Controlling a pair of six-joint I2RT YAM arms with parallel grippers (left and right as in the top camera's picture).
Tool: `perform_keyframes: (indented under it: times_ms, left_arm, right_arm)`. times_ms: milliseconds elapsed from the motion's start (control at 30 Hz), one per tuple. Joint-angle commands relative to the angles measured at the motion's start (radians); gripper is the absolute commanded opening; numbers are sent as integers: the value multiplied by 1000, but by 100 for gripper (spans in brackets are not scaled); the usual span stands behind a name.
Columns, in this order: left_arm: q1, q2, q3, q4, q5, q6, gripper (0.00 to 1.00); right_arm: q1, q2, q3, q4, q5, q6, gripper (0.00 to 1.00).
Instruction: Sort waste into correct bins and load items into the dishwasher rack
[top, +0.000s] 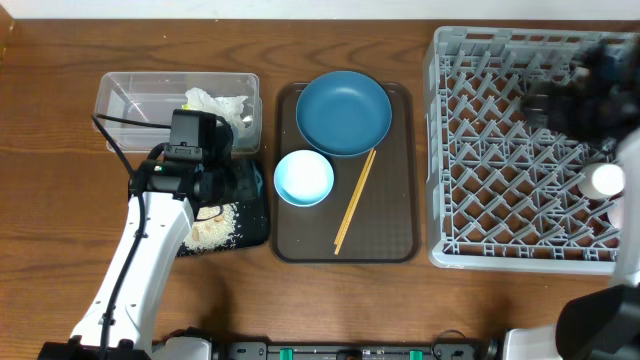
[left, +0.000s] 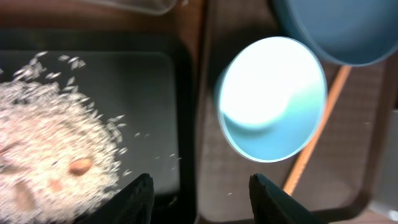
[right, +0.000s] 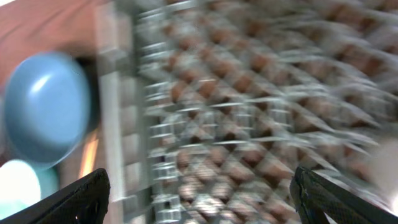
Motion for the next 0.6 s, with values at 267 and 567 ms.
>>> perform_keyframes:
  times_ms: [267,567]
  left_arm:
    - [3,-3,8,-20,-74,16,55]
    - [3,-3,7,-35,-73,16,56]
  right_arm:
    - [407,44,-42,92,-12,12,79]
    - [597,244,-42,291,336,274,73]
